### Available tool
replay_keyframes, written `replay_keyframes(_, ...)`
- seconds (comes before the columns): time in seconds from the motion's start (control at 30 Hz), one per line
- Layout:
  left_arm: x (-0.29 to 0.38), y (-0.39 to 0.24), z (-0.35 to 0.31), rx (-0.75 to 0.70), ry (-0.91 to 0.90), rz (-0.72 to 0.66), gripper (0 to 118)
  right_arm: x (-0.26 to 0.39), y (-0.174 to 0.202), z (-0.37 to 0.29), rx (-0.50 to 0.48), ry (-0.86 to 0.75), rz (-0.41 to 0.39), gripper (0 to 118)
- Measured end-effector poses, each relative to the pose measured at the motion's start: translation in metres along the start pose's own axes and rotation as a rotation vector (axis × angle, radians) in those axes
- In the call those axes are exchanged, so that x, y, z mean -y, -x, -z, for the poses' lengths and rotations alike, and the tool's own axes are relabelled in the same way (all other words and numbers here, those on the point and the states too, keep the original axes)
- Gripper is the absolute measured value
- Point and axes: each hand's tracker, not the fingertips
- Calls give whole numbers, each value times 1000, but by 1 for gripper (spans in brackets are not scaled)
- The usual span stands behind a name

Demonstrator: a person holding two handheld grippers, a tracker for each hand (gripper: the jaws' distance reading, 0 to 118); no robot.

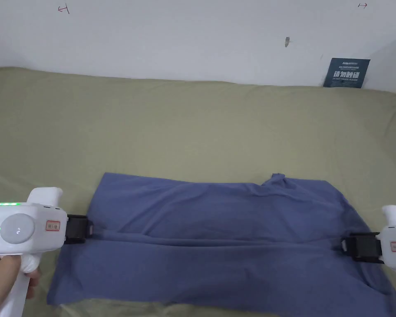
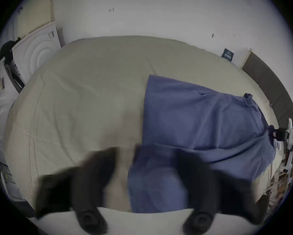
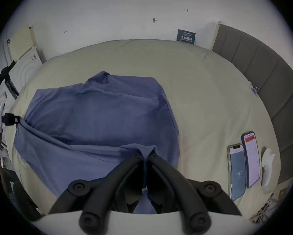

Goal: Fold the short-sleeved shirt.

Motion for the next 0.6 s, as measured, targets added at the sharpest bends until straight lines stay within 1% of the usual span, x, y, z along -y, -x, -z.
replay_keyframes(0.03,4,-1,-5,-24,-4,11,109,6,-1,-2,-5,6,-7,115)
replay_keyframes(0.07,9,-1,-11,-37,-20,17,109,9,-1,-18,39,-115,-9,107)
replay_keyframes(0.1,15,-1,-21,-49,-29,20,108,18,2,-29,25,-45,-20,106)
replay_keyframes(0.13,19,2,-28,-54,-26,22,106,23,2,-37,22,-46,-16,107)
replay_keyframes(0.17,26,3,-37,-61,-25,21,98,32,2,-48,15,-58,-5,107)
replay_keyframes(0.2,32,3,-45,-61,-27,19,77,33,-8,-38,31,-73,8,100)
replay_keyframes(0.23,38,4,-52,-54,-25,14,27,40,-9,-46,42,-78,11,70)
replay_keyframes(0.27,43,8,-58,-37,-22,7,0,48,-9,-54,56,-104,13,24)
replay_keyframes(0.3,50,8,-63,-23,-16,-12,0,56,-9,-62,56,-125,18,0)
replay_keyframes(0.33,57,8,-68,-31,-20,-13,0,63,-7,-68,74,-127,20,0)
replay_keyframes(0.37,60,8,-70,-5,4,-15,0,64,-5,-72,91,-161,34,0)
replay_keyframes(0.4,63,10,-72,14,7,-28,0,68,-5,-75,23,-132,39,0)
replay_keyframes(0.43,66,9,-74,30,16,-33,1,72,-4,-79,10,-132,53,0)
replay_keyframes(0.5,70,6,-71,34,37,-18,8,91,-5,-92,35,-163,37,0)
replay_keyframes(0.53,72,3,-65,16,46,-8,48,95,-5,-95,38,-164,37,0)
replay_keyframes(0.57,73,3,-57,-13,82,6,91,98,-6,-96,31,-160,39,0)
replay_keyframes(0.6,75,2,-50,-14,84,-1,115,103,-10,-92,17,-149,52,0)
